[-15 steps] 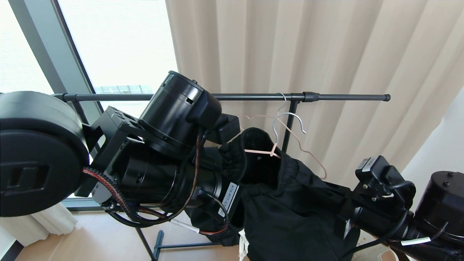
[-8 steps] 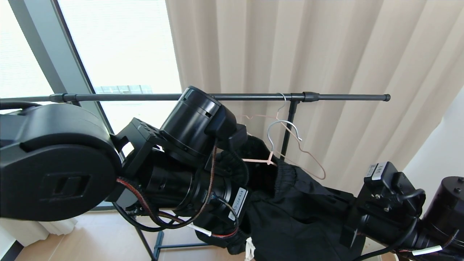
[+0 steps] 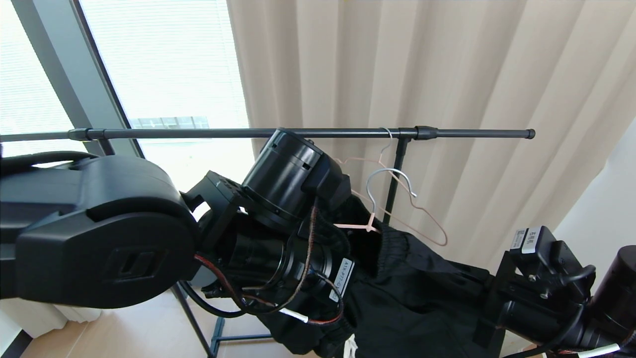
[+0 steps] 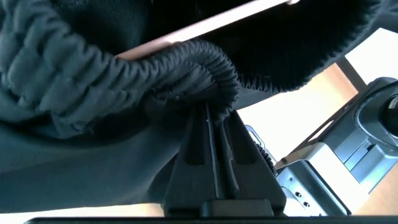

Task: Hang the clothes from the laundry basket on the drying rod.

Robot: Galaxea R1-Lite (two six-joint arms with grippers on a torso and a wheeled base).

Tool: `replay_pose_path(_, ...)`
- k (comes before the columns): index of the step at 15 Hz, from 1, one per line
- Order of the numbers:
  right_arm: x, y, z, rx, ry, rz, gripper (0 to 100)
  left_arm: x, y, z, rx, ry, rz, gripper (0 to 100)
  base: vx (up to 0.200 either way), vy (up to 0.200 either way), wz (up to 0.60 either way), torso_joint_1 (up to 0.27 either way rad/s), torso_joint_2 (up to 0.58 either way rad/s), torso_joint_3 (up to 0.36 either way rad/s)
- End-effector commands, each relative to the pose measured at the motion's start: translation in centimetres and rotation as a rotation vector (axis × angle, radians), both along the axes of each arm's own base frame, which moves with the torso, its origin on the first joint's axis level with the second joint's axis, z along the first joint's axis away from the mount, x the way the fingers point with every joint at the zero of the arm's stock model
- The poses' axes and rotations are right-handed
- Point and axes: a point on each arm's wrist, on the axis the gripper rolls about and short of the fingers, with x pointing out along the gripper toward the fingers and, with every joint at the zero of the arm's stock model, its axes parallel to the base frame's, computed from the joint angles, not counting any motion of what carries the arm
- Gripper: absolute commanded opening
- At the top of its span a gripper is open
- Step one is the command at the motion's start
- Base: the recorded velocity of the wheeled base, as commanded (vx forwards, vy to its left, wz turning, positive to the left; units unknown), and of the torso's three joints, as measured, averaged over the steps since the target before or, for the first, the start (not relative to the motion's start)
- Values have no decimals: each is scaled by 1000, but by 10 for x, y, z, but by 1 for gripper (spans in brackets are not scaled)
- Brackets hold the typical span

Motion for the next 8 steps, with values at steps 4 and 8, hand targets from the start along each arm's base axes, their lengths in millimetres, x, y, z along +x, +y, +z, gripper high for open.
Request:
replay_pose_path(4, -2, -1, 1, 4, -7, 3, 0, 0, -2, -1, 18, -19, 19, 100, 0, 0, 0, 0, 0, 0)
replay_pose_path(8, -2, -1, 0, 0, -2, 3, 0, -12, 7, 11, 3, -53, 18, 100, 0, 0, 0, 0, 0, 0)
